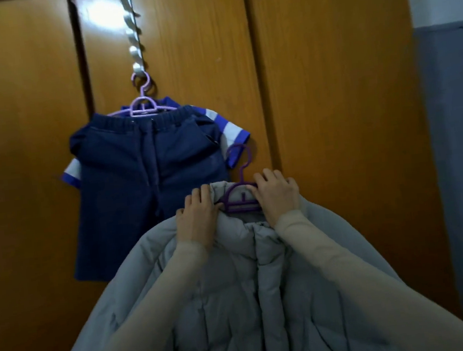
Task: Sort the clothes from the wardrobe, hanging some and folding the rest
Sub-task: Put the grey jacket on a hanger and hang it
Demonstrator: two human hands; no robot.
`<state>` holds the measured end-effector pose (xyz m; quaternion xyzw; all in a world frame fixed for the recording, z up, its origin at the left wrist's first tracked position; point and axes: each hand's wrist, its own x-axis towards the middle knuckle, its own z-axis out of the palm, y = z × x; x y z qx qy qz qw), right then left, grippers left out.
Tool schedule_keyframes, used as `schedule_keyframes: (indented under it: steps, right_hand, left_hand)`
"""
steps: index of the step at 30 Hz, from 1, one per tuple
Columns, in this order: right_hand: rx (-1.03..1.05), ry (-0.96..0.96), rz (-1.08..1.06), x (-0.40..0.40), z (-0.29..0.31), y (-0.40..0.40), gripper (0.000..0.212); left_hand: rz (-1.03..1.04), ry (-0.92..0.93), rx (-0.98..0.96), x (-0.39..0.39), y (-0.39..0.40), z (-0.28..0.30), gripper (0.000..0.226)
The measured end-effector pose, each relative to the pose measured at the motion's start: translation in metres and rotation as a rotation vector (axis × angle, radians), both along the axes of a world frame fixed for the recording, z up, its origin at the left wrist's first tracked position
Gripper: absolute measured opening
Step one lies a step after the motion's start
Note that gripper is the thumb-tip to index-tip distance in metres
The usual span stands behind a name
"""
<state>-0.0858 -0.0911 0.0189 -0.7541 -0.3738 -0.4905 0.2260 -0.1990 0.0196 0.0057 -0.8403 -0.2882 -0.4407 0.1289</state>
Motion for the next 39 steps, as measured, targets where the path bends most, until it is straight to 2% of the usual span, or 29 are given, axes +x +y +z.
schedule_keyframes:
  steps: [4,9,15,21,25,30,35,39]
  right_hand:
    - [0.093,-0.001,0.204,-0.008,0.042,0.055,0.029]
    - [0.212,-0.087,0.337,-0.026,0.110,0.102,0.028]
    - [0.256,-0.100,0.434,-0.038,0.171,0.157,0.020]
    - [0.288,-0.082,0.413,-0.049,0.217,0.199,0.021]
    - [0.301,-0.114,0.360,-0.060,0.254,0.219,0.021]
    - [0.283,-0.118,0.268,-0.061,0.290,0.252,0.025]
    - [0.266,-0.080,0.227,-0.042,0.294,0.284,0.024]
    - [0.337,-0.160,0.194,-0.020,0.280,0.302,0.024]
  left_hand:
    - [0.030,-0.080,0.033,-0.017,0.050,0.039,0.049]
    - [-0.027,-0.293,0.310,-0.040,0.103,0.094,0.047]
    - [0.037,-0.324,0.264,-0.054,0.144,0.153,0.047]
    - [-0.119,-0.435,0.271,-0.057,0.184,0.194,0.034]
    - [-0.141,-0.505,0.269,-0.057,0.209,0.225,0.031]
    - [-0.155,-0.502,0.186,-0.052,0.239,0.260,0.030]
    - [-0.173,-0.435,0.135,-0.035,0.270,0.272,0.027]
    - [-0.154,-0.394,0.167,-0.019,0.283,0.273,0.026]
